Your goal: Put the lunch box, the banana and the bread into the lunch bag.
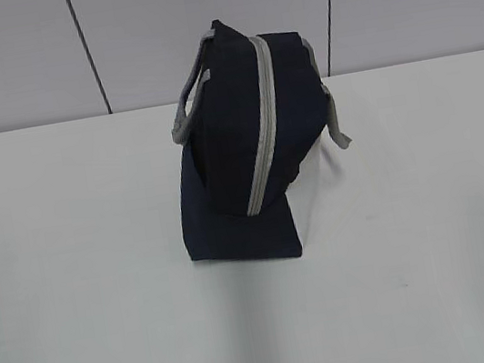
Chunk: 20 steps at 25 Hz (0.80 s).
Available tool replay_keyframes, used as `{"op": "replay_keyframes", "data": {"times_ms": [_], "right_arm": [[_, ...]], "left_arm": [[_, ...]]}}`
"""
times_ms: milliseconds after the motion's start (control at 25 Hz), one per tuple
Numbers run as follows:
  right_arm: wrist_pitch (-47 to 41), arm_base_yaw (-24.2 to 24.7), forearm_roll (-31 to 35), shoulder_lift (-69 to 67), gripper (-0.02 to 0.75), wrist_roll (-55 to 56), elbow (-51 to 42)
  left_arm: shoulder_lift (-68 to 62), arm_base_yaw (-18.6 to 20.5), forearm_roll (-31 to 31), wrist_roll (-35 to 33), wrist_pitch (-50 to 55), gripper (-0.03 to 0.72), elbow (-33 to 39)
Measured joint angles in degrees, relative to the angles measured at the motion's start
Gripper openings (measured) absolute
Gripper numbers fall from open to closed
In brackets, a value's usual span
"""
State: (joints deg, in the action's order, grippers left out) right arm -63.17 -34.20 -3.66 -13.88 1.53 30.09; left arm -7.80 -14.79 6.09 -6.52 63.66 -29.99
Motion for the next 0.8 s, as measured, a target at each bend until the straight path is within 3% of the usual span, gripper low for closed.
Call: {"op": "replay_keyframes", "data": {"times_ms": [800], "right_arm": [[-1.55, 1.16, -3.17, 1.29, 0.531, 4.57, -1.11]], "left_arm": [[0.0, -0.1, 0.0, 0.0, -0.18, 0.417, 0.0]]}}
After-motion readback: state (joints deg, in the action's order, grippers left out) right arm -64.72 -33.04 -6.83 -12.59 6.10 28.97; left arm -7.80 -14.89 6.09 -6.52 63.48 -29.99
